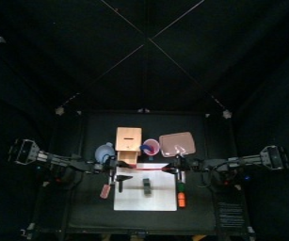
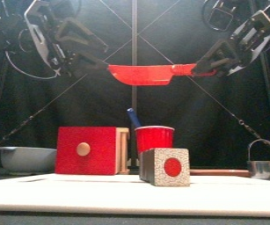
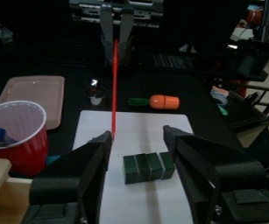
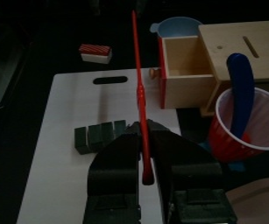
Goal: Place sushi on board then cut the sushi with the knife then place the pieces on the plate
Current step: Grasp knife edge with left hand
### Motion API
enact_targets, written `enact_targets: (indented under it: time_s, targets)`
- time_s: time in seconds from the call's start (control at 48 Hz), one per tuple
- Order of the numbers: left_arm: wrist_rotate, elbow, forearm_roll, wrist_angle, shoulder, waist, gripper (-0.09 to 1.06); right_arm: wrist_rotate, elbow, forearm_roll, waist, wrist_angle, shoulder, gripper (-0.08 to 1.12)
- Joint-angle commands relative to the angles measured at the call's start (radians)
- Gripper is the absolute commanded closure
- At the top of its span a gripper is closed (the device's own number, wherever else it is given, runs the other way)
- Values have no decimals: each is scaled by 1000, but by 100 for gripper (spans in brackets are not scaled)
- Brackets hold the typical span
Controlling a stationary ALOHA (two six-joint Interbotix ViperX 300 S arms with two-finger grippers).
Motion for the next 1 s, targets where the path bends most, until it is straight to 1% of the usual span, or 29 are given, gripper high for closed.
enact_targets:
  time_s: [0.021, 0.125, 0.208, 0.333, 0.396, 0.479, 0.542, 0.604, 0.646, 0.771, 0.938, 1.0]
  targets:
    - [2, -38, -2, -12, 12, 9, 10, 2, -9, 3, 11, -9, -6, 61]
    - [3, -52, -2, -12, 34, 28, 11, 2, -6, 3, 14, -9, -5, 61]
    - [3, -71, 2, -11, 58, 32, 11, 2, 0, 5, 14, -9, 2, 61]
    - [2, -112, -2, 21, 112, 32, 13, 2, 3, 5, 12, -9, 9, 61]
    - [2, -140, -2, 58, 135, 34, 17, 2, 5, 5, 12, -9, 11, 61]
    - [3, -172, 2, 127, 158, 34, 26, 2, 6, 6, 14, -9, 11, 61]
    - [3, -183, 2, 153, 164, 41, 33, 3, 8, 9, 14, -9, 11, 61]
    - [6, -186, 5, 155, 163, 41, 37, 2, 8, 12, 14, -9, 11, 61]
    - [6, -187, 14, 147, 156, 41, 40, 2, 9, 14, 12, -9, 11, 61]
    - [5, -179, 31, 132, 140, 41, 40, 2, 11, 17, 14, -9, 12, 61]
    - [3, -172, 31, 132, 140, 41, 44, 2, 17, 17, 14, -6, 28, 61]
    - [3, -170, 31, 140, 143, 38, 48, 2, 14, 18, 12, -6, 34, 61]
